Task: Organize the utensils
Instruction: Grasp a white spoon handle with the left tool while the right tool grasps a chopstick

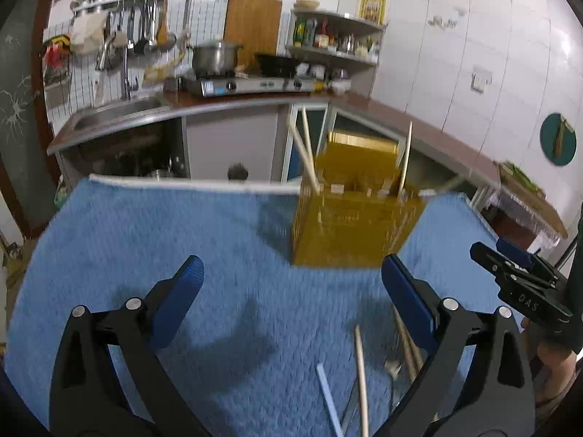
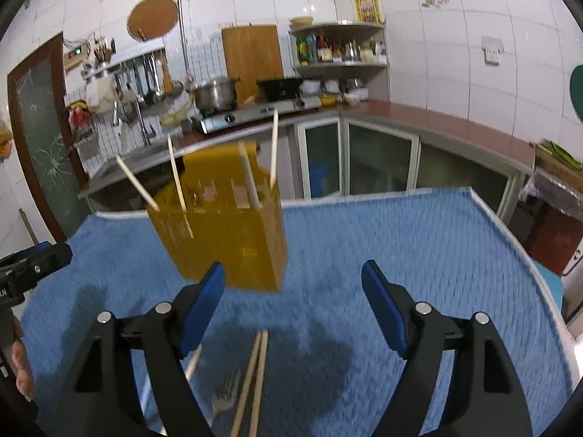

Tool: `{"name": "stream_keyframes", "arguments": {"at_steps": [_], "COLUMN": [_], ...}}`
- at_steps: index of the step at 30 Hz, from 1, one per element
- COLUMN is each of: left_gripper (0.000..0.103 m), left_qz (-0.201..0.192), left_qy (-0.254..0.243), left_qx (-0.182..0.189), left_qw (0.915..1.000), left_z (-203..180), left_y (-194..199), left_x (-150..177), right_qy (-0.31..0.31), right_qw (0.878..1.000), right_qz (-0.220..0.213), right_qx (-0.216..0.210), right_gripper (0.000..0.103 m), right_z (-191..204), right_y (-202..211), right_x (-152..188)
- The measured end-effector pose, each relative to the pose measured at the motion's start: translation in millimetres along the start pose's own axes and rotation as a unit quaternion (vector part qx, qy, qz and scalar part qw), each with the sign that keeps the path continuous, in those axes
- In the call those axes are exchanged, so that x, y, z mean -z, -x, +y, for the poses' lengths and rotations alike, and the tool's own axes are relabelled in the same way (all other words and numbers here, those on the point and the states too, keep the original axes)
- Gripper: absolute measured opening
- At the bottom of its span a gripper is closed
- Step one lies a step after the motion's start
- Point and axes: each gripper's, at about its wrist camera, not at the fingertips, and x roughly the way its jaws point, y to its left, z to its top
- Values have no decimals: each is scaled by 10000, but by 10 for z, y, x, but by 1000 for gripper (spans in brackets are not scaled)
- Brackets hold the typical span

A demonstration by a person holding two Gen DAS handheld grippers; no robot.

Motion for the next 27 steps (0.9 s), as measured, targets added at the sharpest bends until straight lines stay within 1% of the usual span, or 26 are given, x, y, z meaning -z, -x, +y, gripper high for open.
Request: {"name": "stream_keyframes", "arguments": {"at_steps": [5, 9, 14, 17, 19, 20, 21, 22, 23, 25, 27], "left_gripper": [95, 95, 95, 93, 87, 81, 75, 73, 68, 63, 57], "left_qz": [471, 803, 1115, 1262, 1382, 1428, 1522, 1569, 1635, 1700, 1709], "left_qy": [35, 78, 103, 59, -9, -33, -74, -91, -110, -143, -186], "left_qx": [2, 21, -39, -4, 49, 64, 100, 111, 121, 87, 34], "left_qw": [9989, 9967, 9937, 9920, 9904, 9897, 9883, 9875, 9864, 9853, 9851], "left_z": [32, 31, 17, -26, -74, -98, -125, -143, -160, -183, -205], "left_y": [-195, -336, -490, -549, -589, -605, -631, -656, -677, -696, -704], "left_x": [349, 555, 737, 803, 864, 882, 916, 936, 960, 994, 1010], "right_qy": [19, 24, 63, 82, 122, 145, 164, 199, 214, 196, 197], "right_qw": [9996, 9986, 9975, 9966, 9959, 9955, 9953, 9946, 9940, 9932, 9923], "right_qz": [261, 488, 631, 752, 832, 871, 901, 973, 1031, 1121, 1203], "right_qx": [106, 199, 309, 316, 330, 331, 329, 314, 304, 249, 216], "right_gripper": [76, 76, 76, 76, 75, 74, 69, 64, 62, 56, 52], "right_z": [-25, -54, -92, -81, -61, -45, -26, -2, 9, 28, 51], "right_y": [-97, -190, -272, -342, -393, -415, -431, -466, -497, -546, -592], "right_x": [351, 577, 741, 748, 769, 777, 778, 791, 803, 822, 845]}}
